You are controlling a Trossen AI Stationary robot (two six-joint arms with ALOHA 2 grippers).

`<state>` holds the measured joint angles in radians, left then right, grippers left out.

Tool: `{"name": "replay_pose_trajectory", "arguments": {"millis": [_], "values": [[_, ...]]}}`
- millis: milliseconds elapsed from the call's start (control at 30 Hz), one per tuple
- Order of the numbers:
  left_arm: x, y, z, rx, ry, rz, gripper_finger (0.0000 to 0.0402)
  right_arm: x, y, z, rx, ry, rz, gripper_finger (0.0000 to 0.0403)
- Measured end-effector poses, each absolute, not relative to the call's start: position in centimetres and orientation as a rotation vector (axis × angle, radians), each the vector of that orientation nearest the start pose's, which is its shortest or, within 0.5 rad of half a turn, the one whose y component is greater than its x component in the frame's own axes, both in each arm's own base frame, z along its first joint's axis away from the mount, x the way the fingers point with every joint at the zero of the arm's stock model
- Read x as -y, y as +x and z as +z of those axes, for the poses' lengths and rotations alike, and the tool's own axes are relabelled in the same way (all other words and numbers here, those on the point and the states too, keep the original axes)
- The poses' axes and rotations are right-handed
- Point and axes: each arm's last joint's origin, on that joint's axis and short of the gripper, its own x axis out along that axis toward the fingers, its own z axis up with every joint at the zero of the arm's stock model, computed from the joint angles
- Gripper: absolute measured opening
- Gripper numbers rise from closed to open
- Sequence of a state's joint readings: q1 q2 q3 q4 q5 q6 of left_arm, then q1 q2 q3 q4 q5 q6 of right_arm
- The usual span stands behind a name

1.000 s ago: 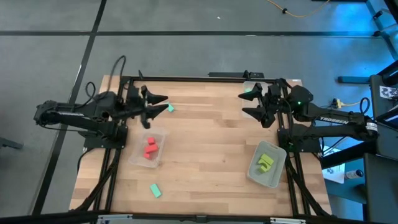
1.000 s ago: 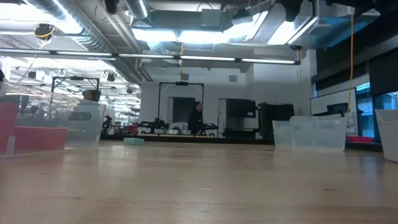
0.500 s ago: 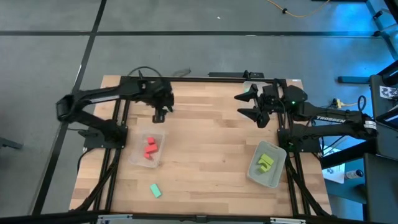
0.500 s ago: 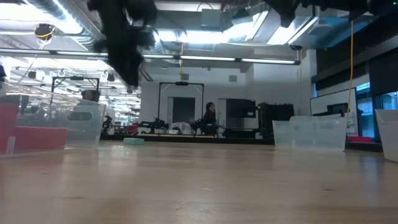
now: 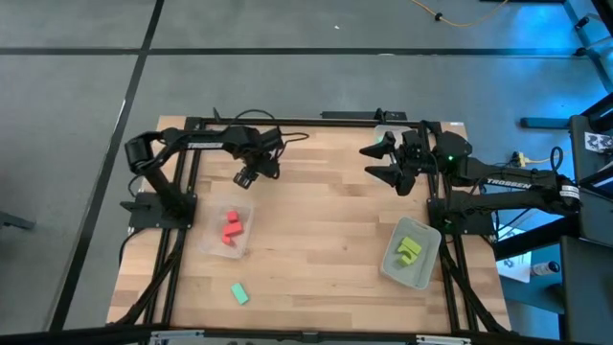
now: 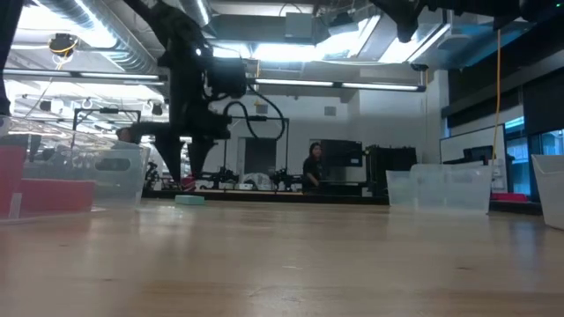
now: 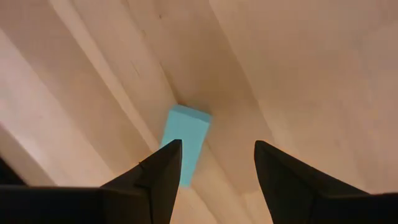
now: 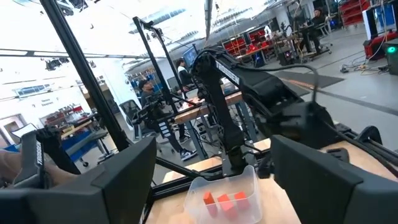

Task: Sort & place blocks by color
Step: Put the top light blue block into the top transparent bin

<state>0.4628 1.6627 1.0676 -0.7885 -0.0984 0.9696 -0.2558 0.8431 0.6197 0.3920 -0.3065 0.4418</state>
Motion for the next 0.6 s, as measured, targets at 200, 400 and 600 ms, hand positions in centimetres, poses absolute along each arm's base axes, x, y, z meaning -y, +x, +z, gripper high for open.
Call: {"name": "replay_pose_trajectory", "arguments": {"millis": [200, 400, 600], "values": [[-15.0, 26.8, 17.5, -1.436, 0.561, -0.212, 0.0194, 4.0, 18.7, 32.1, 0.148, 0.397, 0.086, 0.0318], [-15.9, 26.3, 17.5, -1.435, 0.626, -0.275, 0.0194, 4.0, 18.7, 32.1, 0.147, 0.421, 0.086, 0.0318], [-16.4, 26.1, 17.6, -1.42, 0.616, -0.268, 0.0195, 4.1, 18.7, 32.1, 0.156, 0.423, 0.052, 0.0318]]}}
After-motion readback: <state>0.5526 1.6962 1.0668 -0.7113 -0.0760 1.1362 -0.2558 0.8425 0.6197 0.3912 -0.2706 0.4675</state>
